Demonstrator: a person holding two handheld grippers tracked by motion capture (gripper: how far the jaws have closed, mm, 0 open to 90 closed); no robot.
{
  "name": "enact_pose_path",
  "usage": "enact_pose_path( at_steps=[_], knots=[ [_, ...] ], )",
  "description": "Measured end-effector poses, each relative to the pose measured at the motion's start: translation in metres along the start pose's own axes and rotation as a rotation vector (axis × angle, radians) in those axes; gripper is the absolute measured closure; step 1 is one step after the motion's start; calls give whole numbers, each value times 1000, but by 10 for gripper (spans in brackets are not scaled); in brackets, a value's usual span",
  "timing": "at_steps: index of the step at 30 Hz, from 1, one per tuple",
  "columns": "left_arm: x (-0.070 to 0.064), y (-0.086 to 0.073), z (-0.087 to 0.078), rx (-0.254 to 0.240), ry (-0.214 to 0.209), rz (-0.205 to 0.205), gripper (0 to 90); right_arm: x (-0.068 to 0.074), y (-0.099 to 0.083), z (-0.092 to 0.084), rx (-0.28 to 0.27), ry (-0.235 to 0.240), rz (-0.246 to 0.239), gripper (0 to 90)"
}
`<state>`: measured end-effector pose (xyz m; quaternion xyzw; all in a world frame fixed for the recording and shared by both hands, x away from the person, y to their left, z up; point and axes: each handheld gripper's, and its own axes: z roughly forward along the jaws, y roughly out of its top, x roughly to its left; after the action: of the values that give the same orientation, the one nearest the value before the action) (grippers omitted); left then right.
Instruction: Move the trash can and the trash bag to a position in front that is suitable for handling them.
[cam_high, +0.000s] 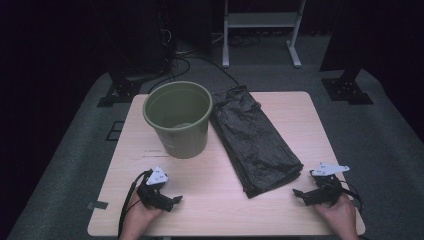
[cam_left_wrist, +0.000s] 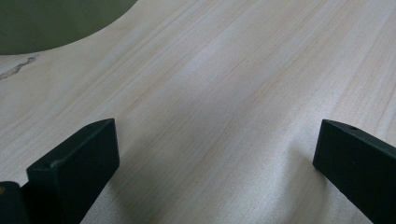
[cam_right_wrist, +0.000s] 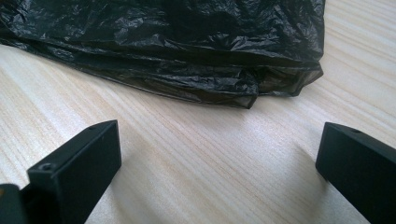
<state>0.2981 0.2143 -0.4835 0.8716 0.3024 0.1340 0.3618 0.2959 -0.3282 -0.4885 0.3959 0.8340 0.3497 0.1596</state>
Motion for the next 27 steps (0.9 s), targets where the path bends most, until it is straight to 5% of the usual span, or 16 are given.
enact_pose_path(
  at_steps=[11,17,27],
  knots=[
    [2,4,-6,-9,-38,-25,0,0,0,0,-1,1,-3,0],
    [5,11,-20,-52,-70,-72,0,0,0,0,0,3,-5,0],
    [11,27,-42,-83,-41,-81,0,0,0,0,0,5,-7,0]
  ],
)
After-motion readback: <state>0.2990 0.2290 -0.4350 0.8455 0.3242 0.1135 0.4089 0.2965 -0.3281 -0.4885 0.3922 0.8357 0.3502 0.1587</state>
